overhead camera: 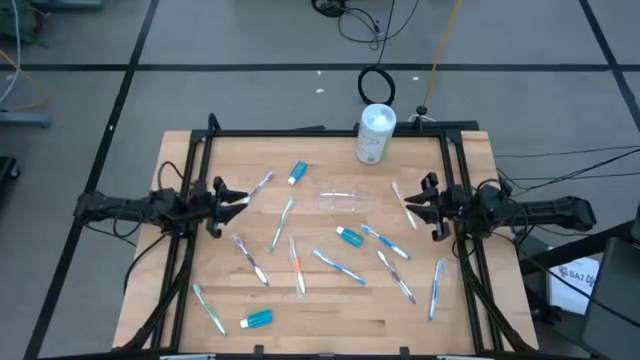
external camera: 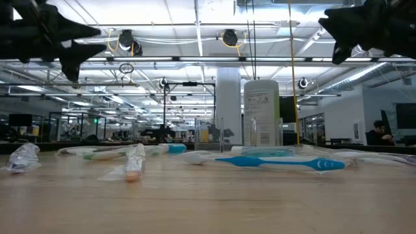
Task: Pick & Place toothbrushing station
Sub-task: Put the top violet toothbrush into the transparent organizer
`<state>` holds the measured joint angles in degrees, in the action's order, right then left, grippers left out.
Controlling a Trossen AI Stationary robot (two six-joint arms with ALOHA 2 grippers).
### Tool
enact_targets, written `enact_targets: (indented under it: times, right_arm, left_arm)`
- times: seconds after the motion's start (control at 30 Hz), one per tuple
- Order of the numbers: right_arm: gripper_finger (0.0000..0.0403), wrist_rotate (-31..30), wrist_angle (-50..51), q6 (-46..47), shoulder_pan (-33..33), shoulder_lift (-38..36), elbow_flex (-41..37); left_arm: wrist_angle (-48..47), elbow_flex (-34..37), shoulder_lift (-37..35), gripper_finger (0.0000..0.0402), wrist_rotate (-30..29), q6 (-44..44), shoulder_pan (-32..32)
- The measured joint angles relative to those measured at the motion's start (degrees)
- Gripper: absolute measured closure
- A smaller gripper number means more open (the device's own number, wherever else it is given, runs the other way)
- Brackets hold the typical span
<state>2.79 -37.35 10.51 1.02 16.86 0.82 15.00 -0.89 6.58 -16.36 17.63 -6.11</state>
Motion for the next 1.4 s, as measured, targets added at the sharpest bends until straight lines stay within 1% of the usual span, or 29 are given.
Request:
enact_targets:
  times: [0.07,0.13,0.2,0.27,0.37,0.5,0.6,0.7,0.77,0.83,0.9,1.0,1.07,1.23,1.4]
  right_arm:
    - [0.0326,0.0,-5.7,2.6,0.0,3.8,0.0]
    - [0.0326,0.1,-9.1,3.7,0.0,7.7,0.6]
    - [0.0326,0.1,-9.4,4.2,0.0,11.8,2.0]
    - [0.0326,0.1,-9.2,5.6,0.0,16.1,3.7]
    - [0.0326,0.3,-8.9,6.6,-0.2,22.5,7.1]
    - [0.0326,0.2,-9.9,6.6,-0.7,29.3,10.8]
    - [0.0326,0.2,-11.0,6.6,-0.7,32.8,12.0]
    - [0.0326,0.1,-13.4,6.5,-0.7,34.8,12.5]
    - [0.0326,0.0,-13.8,6.4,-0.7,35.8,12.5]
    - [0.0326,0.0,-15.1,6.4,-0.7,36.2,12.5]
    - [0.0326,0.0,-15.4,6.4,-0.7,36.4,12.5]
    - [0.0326,0.0,-15.0,6.4,-0.7,36.5,12.5]
    - [0.0326,0.0,-15.2,6.4,-0.7,36.4,12.5]
    - [0.0326,0.0,-15.1,6.4,-0.7,36.5,12.5]
    - [0.0326,0.0,-15.1,6.4,-0.7,36.5,12.5]
  left_arm:
    - [2.5,0.0,3.6,0.022,-1.5,0.6,0.0]
    - [5.6,-0.3,7.8,0.022,-1.6,-0.1,0.0]
    - [8.5,-1.3,12.0,0.022,-1.6,-0.7,0.0]
    - [9.4,-2.8,15.7,0.022,-1.8,-0.8,0.0]
    - [7.6,-5.3,21.2,0.022,-3.2,-0.5,0.0]
    - [2.6,-8.4,27.9,0.022,-7.8,0.5,0.1]
    - [-1.9,-10.2,32.3,0.022,-11.8,-0.6,0.5]
    - [-3.4,-10.4,35.8,0.022,-16.1,0.1,1.9]
    - [-3.7,-10.4,37.8,0.022,-17.4,1.8,3.6]
    - [-4.5,-10.4,39.5,0.022,-16.6,2.4,5.7]
    - [-7.6,-10.4,41.1,0.022,-15.7,2.7,7.8]
    - [-11.7,-10.4,44.0,0.022,-15.9,5.5,11.1]
    - [-12.9,-10.4,46.0,0.022,-16.5,7.3,13.2]
    - [-11.2,-10.4,51.7,0.022,-16.6,7.9,17.2]
    - [-9.2,-10.4,57.5,0.022,-11.7,8.2,20.2]
